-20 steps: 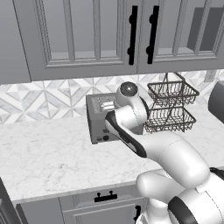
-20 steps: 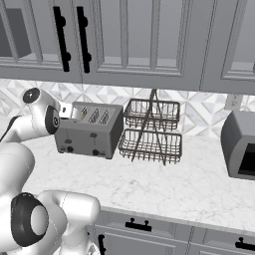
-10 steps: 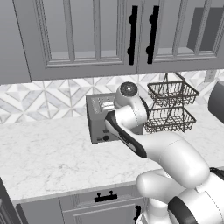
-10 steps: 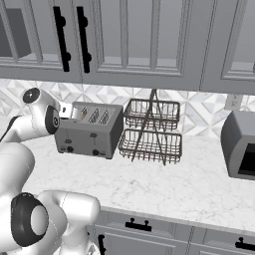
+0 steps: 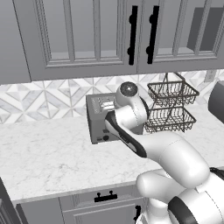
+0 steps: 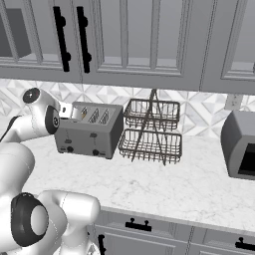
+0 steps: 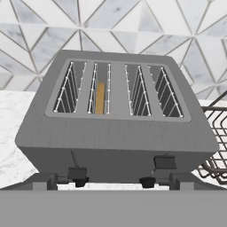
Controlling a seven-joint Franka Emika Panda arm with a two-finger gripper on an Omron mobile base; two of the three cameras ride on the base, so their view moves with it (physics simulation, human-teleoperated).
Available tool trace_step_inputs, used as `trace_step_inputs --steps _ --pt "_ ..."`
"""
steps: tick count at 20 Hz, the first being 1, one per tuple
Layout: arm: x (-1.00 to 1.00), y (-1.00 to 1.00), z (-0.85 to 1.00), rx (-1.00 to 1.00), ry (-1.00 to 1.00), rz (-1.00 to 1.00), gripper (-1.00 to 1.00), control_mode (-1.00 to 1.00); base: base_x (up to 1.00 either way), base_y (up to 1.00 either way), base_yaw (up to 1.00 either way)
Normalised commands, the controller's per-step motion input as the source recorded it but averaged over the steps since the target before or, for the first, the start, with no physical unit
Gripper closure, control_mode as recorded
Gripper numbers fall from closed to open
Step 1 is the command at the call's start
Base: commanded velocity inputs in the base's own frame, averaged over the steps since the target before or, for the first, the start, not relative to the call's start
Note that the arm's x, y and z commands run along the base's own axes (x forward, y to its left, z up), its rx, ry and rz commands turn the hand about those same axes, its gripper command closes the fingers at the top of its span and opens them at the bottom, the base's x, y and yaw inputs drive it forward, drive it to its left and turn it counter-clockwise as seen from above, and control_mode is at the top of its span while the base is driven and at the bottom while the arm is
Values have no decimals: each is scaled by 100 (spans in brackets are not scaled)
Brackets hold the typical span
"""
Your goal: Start the toaster. Once the lever pops up, take the bread to the plate on the dining counter.
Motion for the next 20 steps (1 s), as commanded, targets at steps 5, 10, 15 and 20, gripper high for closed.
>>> trace_step_inputs --steps 5,10,15,20 --pt "0 0 0 0 0 0 -100 -100 0 0 0" --pt "0 0 0 0 0 0 -100 -100 0 0 0" --pt "0 0 0 0 0 0 -100 -100 0 0 0" --pt "0 0 0 0 0 0 -100 -100 0 0 0"
